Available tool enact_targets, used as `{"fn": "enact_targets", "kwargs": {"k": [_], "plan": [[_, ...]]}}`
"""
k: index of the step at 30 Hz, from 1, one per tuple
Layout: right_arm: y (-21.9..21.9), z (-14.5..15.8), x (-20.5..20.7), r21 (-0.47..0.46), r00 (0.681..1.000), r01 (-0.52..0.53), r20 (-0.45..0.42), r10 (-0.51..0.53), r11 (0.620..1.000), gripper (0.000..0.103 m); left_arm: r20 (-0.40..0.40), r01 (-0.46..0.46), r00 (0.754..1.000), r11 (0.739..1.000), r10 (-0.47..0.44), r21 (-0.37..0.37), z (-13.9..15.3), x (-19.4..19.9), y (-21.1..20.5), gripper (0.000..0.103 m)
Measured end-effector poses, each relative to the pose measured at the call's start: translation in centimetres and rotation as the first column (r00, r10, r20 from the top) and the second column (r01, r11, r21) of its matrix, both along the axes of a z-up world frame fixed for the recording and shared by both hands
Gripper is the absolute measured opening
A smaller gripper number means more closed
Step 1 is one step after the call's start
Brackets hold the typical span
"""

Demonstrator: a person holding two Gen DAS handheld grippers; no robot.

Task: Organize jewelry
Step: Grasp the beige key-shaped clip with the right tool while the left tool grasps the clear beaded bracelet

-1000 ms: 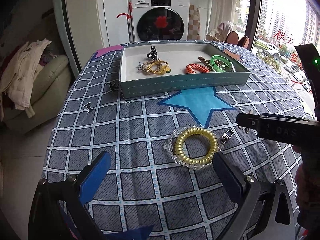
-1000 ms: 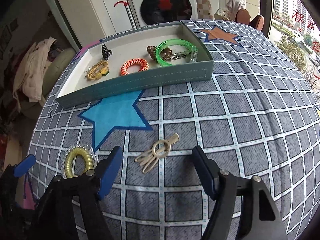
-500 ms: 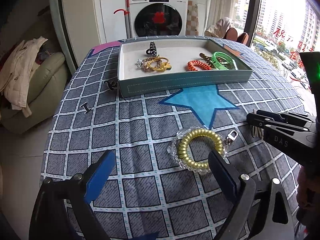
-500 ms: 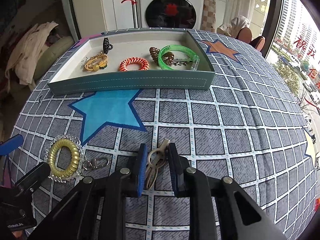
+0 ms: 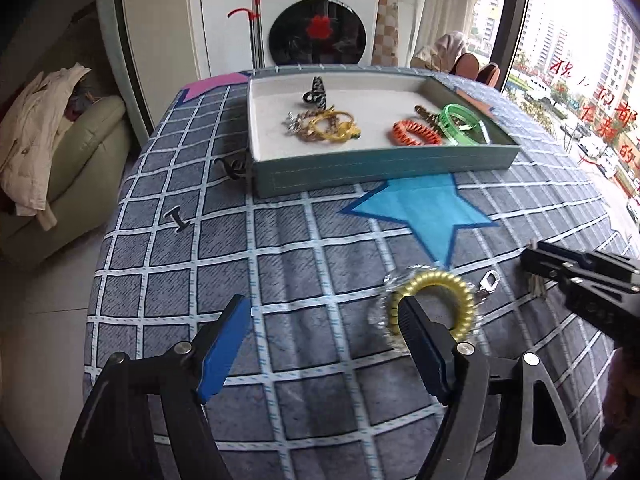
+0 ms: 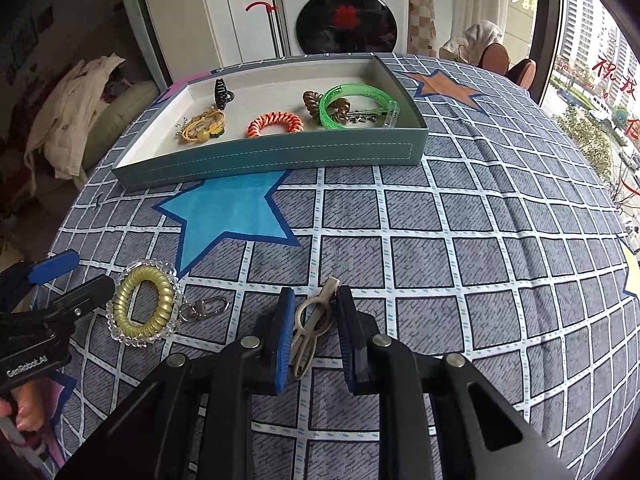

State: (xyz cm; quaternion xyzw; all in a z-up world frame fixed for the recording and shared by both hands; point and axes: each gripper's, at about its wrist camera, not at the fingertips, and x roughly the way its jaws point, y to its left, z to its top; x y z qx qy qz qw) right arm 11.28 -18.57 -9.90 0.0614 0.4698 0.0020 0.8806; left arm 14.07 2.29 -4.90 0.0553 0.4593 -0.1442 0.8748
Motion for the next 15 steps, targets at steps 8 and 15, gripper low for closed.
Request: {"fn": "enact_targets", "kwargs": {"k": [8, 15], "plan": [[0.2, 0.0, 0.0, 0.008, 1.000, -0.006, 0.001, 0.006, 1.000, 0.023, -0.014, 0.037, 0.999, 0.999, -0.036, 0.040, -1.0, 1.2, -0.9, 0.094], [0.2, 0.1, 0.0, 0.016, 1.000, -0.005, 0.003, 0.005, 1.000, 0.023, -0.010, 0.117, 0.993, 0.991, -0.117, 0.062, -0.8, 1.2, -2.9, 0.089]]}}
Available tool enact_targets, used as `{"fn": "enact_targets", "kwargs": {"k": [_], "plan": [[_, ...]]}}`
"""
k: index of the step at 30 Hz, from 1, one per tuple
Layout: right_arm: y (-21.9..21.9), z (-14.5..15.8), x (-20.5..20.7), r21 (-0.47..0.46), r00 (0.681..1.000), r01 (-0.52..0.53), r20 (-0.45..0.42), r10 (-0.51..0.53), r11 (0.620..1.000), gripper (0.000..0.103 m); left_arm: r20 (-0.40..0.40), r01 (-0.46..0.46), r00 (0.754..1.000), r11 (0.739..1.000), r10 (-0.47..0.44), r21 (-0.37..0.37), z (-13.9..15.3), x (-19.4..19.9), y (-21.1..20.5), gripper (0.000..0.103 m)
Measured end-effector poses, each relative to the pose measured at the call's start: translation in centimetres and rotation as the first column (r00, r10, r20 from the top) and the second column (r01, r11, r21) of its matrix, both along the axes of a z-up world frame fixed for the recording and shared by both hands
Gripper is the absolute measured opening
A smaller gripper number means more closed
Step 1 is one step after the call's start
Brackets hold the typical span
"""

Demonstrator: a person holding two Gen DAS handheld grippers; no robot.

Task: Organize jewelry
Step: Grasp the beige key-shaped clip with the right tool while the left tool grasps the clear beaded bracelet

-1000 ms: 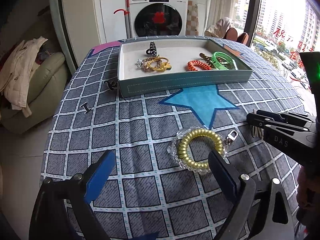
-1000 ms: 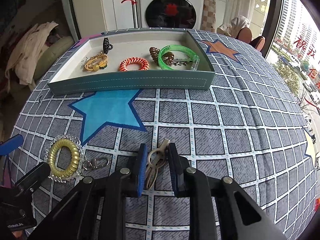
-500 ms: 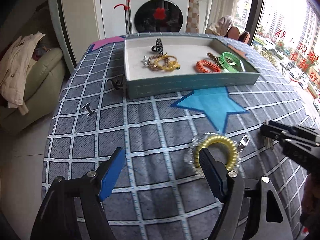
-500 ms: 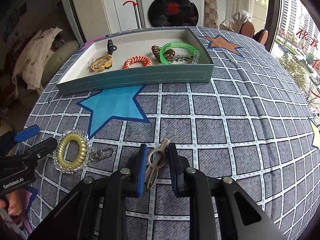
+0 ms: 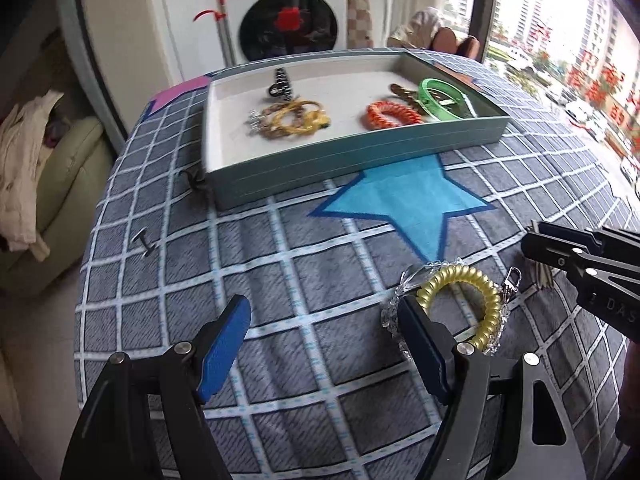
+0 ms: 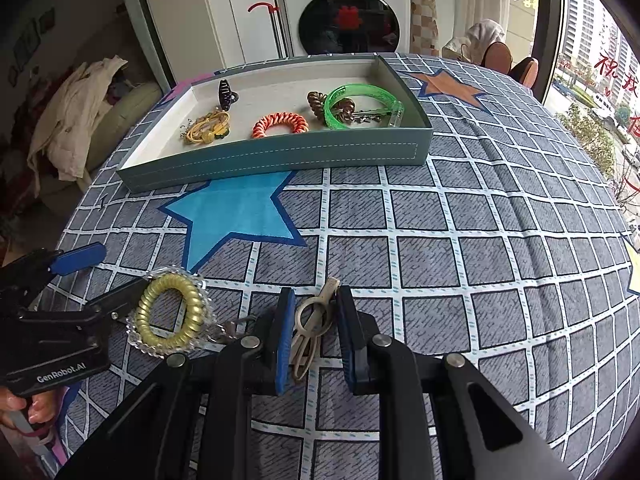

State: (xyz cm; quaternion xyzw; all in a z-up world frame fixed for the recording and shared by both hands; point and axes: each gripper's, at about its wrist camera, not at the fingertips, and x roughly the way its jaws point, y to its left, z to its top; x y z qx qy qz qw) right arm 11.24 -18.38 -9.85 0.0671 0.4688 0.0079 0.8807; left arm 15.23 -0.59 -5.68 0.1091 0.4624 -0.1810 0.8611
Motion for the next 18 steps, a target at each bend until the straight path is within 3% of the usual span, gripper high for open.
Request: {"fn": "enact_targets", "kwargs": {"k": [1, 8, 11, 18], "plan": [[0.0, 0.0, 0.0, 0.001, 1.000, 0.000, 0.001, 0.000, 1.000, 0.023, -0.002, 0.020, 1.000, 1.000, -0.020, -0.003, 0.1, 0.0, -0.4, 0.085], [-0.4, 0.8, -0.4, 0.014, 1.000, 0.006, 0.019, -0.007, 1.000, 0.023, -0.015, 0.149, 0.989, 0.989, -0.149, 0.023, 0.6, -1.1, -3.1, 0.028], [-0.5, 1.2, -0.6, 0.017, 1.000, 0.008, 0.029, -0.009, 1.000, 0.023, -0.019, 0.177, 0.984, 0.984, -0.176, 0.011, 0.7, -1.6, -3.6, 0.025], [-1.4, 1.9, -1.0, 0.052, 0.999, 0.025, 0.046, -0.027, 0.998, 0.023, -0.019, 0.122, 0.992, 0.978, -0.127, -0.166, 2.8, -1.9, -2.1, 0.025]]}}
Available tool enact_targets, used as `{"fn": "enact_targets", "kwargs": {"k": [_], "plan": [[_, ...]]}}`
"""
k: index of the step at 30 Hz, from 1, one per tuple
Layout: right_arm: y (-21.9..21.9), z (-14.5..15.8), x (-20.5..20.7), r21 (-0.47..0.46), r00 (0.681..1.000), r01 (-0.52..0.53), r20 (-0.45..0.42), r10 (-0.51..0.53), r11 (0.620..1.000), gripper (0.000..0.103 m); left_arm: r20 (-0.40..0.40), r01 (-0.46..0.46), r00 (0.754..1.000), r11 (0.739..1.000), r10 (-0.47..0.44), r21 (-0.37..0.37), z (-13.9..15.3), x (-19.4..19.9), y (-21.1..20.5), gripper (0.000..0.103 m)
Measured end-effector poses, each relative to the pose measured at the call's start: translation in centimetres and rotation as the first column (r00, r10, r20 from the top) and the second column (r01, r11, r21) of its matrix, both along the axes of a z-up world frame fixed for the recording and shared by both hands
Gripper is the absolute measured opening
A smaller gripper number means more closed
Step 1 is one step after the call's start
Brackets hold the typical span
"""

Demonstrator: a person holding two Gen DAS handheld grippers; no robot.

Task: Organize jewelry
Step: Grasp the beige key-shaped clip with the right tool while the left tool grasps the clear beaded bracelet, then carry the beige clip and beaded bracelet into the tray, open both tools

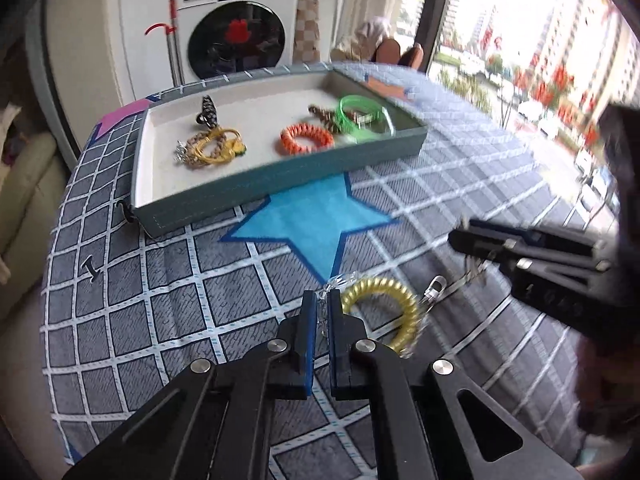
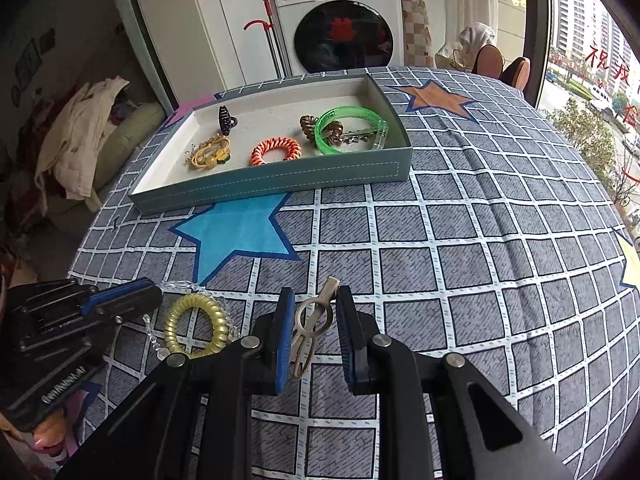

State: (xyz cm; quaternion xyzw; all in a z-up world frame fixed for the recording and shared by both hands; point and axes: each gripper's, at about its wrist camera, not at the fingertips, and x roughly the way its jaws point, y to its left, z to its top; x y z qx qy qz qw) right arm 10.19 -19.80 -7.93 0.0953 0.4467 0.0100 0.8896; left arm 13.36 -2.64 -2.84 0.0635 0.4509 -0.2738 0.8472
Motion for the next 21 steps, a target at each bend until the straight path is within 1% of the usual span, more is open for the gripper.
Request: {"fn": "enact_targets", "kwargs": {"k": [6, 13, 17, 21], "plan": [[-0.5, 0.7, -0.2, 0.016, 1.000, 0.008, 0.015, -0.008, 1.000, 0.023, 0.012, -0.037, 0.999, 0.996, 0.038, -0.087, 2.3, 0.0, 1.2, 0.025], [-0.5, 1.7, -0.1, 0.028, 0.999, 0.006, 0.037, -0.007, 1.000, 0.023, 0.044, -0.050, 0.997, 0.987, 0.057, -0.150, 4.7, 0.2, 1.7, 0.025], [-0.3, 2.3, -0.1, 0.032, 0.999, -0.002, 0.051, 0.000, 0.999, 0.023, 0.068, -0.048, 0.996, 0.984, 0.060, -0.174, 6.0, 0.2, 1.9, 0.025], [0.0, 2.9, 0.1, 0.035, 0.998, -0.017, 0.064, 0.014, 0.999, 0.023, 0.081, -0.053, 0.994, 0.982, 0.069, -0.179, 6.5, 0.5, 1.9, 0.025]]}}
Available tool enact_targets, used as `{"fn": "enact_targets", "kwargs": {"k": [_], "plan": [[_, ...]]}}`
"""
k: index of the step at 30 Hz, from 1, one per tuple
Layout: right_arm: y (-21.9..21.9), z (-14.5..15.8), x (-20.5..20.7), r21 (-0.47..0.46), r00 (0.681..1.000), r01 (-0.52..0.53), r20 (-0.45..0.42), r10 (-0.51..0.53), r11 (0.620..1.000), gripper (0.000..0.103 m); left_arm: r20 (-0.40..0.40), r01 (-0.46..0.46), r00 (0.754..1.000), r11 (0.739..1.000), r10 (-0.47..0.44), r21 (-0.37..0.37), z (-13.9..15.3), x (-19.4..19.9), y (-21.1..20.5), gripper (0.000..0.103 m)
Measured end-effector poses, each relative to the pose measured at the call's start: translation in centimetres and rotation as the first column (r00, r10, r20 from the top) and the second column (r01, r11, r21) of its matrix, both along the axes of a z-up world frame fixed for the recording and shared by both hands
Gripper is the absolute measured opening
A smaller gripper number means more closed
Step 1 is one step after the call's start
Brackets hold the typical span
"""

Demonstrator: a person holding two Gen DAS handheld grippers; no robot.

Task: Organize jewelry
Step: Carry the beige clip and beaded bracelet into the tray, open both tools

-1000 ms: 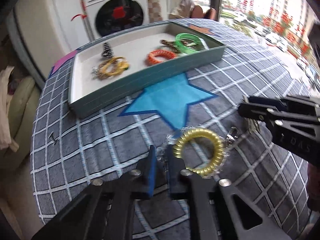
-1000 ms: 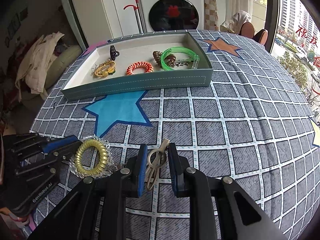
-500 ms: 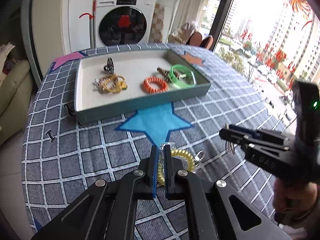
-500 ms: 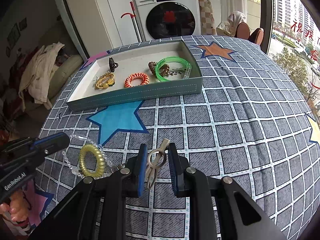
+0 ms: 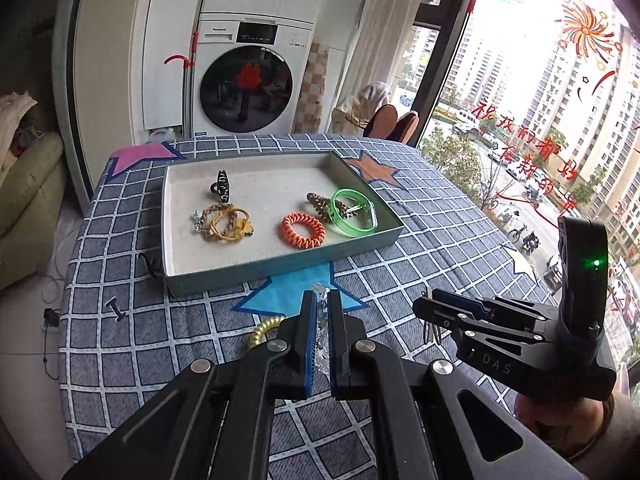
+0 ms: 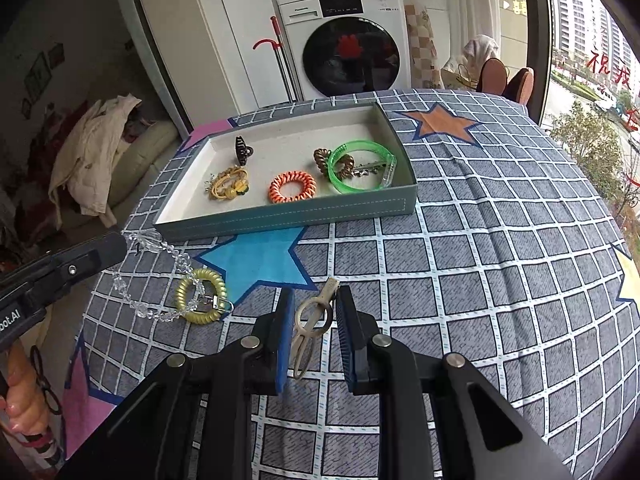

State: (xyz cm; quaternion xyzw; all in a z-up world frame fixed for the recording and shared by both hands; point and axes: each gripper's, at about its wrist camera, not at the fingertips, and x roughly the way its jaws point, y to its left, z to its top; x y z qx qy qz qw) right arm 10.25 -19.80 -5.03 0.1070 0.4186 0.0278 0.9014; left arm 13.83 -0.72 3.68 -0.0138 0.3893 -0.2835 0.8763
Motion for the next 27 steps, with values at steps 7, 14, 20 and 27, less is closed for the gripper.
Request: {"fn": "enact_targets", "kwargs": {"k": [7, 14, 20, 27], "plan": [[0.0, 1.5, 0.9, 0.017, 1.000, -0.016, 0.026, 0.016, 1.000, 0.023, 0.014, -0.021, 1.000, 1.000, 0.021, -0.018, 0.8, 1.2, 0.2, 0.025], [-0.4, 3.2, 2.8, 0.015, 0.998, -0.030, 0.057, 0.029, 0.999, 0.023, 0.059, -0.036, 0.998, 0.999, 0.038, -0.034, 2.7, 2.8, 0.4, 0.025], [-0.5, 4.5, 5.4, 0.012, 0.996, -0.043, 0.083, 0.042, 0.999, 0.023, 0.081, -0.053, 0.995, 0.998, 0.055, -0.028, 3.6, 5.4, -0.1, 0.025], [-0.7, 4.8, 8.3, 0.021, 0.995, -0.046, 0.087, 0.044, 0.999, 0.023, 0.093, -0.078, 0.993, 0.997, 0.078, -0.012, 3.4, 8.1, -0.8, 0.025]]}}
